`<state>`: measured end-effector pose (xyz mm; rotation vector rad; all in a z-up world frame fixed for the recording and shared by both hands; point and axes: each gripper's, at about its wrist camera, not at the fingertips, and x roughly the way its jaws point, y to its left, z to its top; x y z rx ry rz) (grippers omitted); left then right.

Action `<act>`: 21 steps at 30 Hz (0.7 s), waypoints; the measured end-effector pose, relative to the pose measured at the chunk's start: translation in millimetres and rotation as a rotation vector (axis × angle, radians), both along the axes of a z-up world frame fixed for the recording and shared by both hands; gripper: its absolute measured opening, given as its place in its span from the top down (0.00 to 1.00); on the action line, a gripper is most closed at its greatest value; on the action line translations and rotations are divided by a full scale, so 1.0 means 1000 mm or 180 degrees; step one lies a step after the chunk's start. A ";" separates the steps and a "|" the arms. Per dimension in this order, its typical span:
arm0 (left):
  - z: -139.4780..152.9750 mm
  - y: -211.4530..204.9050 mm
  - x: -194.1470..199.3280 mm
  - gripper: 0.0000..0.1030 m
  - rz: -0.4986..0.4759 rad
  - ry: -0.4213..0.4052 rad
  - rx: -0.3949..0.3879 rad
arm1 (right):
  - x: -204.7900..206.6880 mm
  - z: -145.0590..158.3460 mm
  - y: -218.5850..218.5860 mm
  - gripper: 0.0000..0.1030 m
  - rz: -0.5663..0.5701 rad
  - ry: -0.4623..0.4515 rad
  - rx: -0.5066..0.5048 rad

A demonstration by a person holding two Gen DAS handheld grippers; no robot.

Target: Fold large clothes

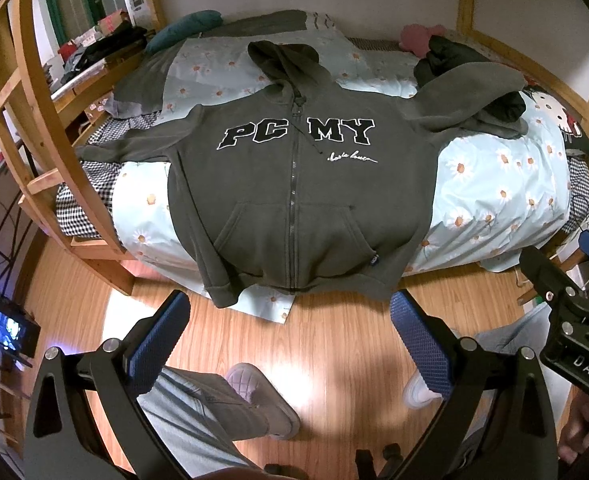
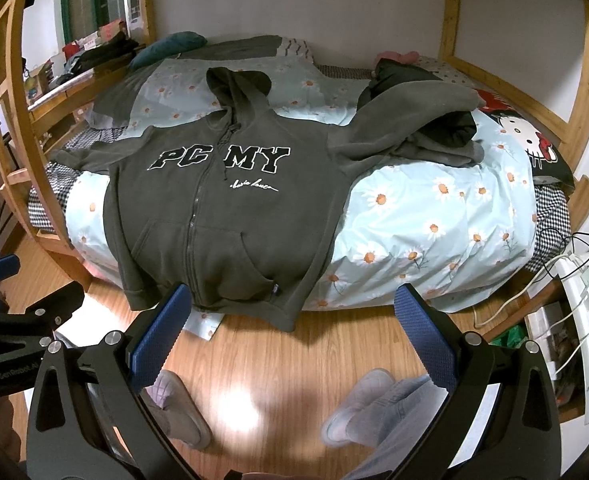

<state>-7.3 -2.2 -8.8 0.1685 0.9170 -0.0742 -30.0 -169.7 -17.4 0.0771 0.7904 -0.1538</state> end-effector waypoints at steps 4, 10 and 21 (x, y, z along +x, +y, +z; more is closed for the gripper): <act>0.000 -0.001 0.000 0.04 -0.0001 0.0001 -0.0001 | 0.000 0.000 0.000 0.03 -0.0001 0.0002 0.0000; -0.003 0.000 -0.002 0.04 0.0004 0.0017 -0.0001 | 0.000 0.000 -0.001 0.03 -0.0014 0.0002 -0.0002; -0.004 0.000 0.001 0.04 -0.0006 0.0035 -0.0009 | 0.000 0.000 -0.006 0.03 -0.0033 0.0005 0.0005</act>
